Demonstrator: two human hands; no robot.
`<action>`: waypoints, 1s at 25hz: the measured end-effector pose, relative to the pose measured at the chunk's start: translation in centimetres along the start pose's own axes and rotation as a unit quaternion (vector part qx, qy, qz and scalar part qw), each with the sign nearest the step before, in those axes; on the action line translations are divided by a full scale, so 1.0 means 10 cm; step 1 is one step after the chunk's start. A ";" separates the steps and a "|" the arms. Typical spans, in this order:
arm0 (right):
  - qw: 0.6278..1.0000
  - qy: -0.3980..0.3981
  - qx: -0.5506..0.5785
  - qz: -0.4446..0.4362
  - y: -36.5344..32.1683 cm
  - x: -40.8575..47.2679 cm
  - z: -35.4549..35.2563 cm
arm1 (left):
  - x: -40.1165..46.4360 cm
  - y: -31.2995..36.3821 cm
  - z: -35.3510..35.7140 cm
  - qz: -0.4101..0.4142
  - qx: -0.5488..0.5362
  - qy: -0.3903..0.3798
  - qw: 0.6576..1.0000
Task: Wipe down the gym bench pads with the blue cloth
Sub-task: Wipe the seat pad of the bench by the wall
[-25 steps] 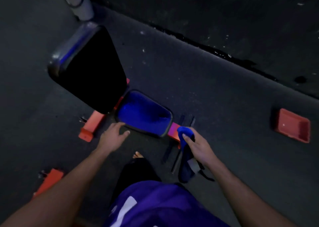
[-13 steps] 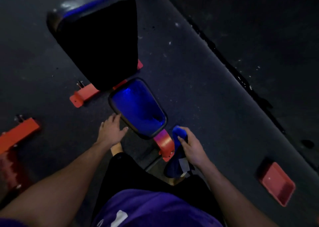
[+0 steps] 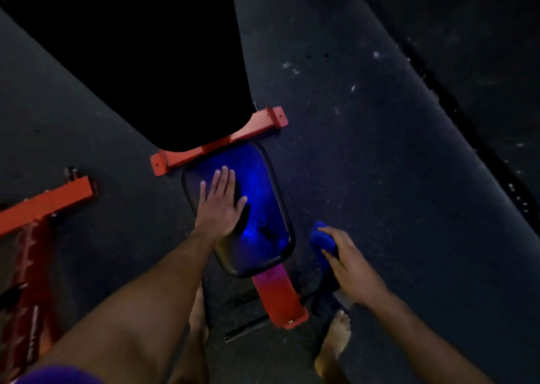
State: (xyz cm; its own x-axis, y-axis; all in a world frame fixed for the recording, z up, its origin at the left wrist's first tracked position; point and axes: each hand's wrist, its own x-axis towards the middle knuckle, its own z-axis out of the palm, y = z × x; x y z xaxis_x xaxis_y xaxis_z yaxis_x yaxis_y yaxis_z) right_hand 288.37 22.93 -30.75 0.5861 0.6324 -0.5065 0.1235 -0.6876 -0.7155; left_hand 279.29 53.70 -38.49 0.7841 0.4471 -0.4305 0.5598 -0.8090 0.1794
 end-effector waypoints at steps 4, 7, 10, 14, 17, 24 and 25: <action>0.994 0.080 0.061 -0.035 0.45 0.67 0.49 | 0.59 -0.03 0.60 -0.021 -0.017 0.102 0.994; 0.991 0.085 0.078 -0.062 0.64 1.03 0.84 | 0.67 -0.12 0.85 -0.019 0.003 0.162 0.987; 0.989 0.102 0.109 -0.023 0.67 1.18 0.96 | 0.66 -0.13 0.88 -0.024 0.016 0.172 0.985; 0.992 0.067 0.104 -0.007 0.74 1.24 0.97 | 0.68 -0.17 0.90 -0.015 0.005 0.178 0.984; 0.996 0.043 0.079 -0.019 0.80 1.13 1.10 | 0.69 -0.18 0.91 -0.019 0.008 0.183 0.983; 0.995 0.087 0.029 -0.051 0.74 1.49 1.16 | 0.72 -0.19 0.97 -0.014 0.021 0.211 0.977; 0.994 0.088 0.022 -0.055 0.66 1.66 1.11 | 0.73 -0.19 0.97 -0.015 0.025 0.213 0.977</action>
State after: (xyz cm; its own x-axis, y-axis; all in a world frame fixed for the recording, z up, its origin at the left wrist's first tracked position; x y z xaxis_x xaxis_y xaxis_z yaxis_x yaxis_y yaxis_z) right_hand 289.98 32.83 -49.23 0.7028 0.6283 -0.3338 0.1623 -0.5984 -0.7846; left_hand 281.33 54.74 -50.53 0.8139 0.5804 -0.0268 0.5789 -0.8060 0.1238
